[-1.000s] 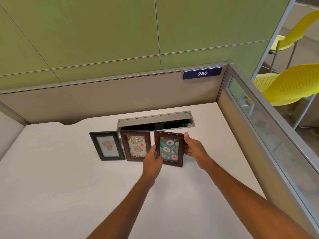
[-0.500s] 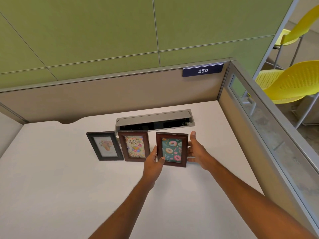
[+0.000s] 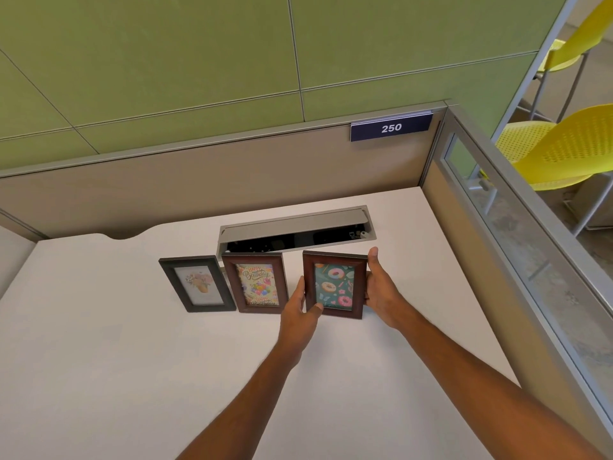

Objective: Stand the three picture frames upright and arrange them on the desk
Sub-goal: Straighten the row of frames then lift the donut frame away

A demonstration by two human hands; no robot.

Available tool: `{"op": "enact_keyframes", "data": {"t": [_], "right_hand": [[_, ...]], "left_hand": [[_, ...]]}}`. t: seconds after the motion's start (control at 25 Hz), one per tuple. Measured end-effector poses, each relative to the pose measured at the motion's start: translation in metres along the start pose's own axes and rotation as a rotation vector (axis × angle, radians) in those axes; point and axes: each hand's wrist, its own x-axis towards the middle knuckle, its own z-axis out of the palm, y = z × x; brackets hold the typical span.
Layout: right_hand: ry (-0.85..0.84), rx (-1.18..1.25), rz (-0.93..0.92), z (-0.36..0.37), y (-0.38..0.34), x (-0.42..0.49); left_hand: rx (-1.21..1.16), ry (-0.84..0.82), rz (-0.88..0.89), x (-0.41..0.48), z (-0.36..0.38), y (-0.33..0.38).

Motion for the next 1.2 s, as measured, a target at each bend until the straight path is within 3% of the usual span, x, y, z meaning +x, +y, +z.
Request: {"op": "enact_keyframes", "data": {"t": [0.8, 1.2], "right_hand": [[0.192, 0.133, -0.224, -0.130, -0.119, 0.045], [0.275, 0.195, -0.268, -0.170, -0.163, 0.121]], "left_hand": [[0.100, -0.245, 0.224, 0.104, 0.122, 0.124], [0.161, -0.310, 0.202, 0.202, 0.164, 0.170]]}}
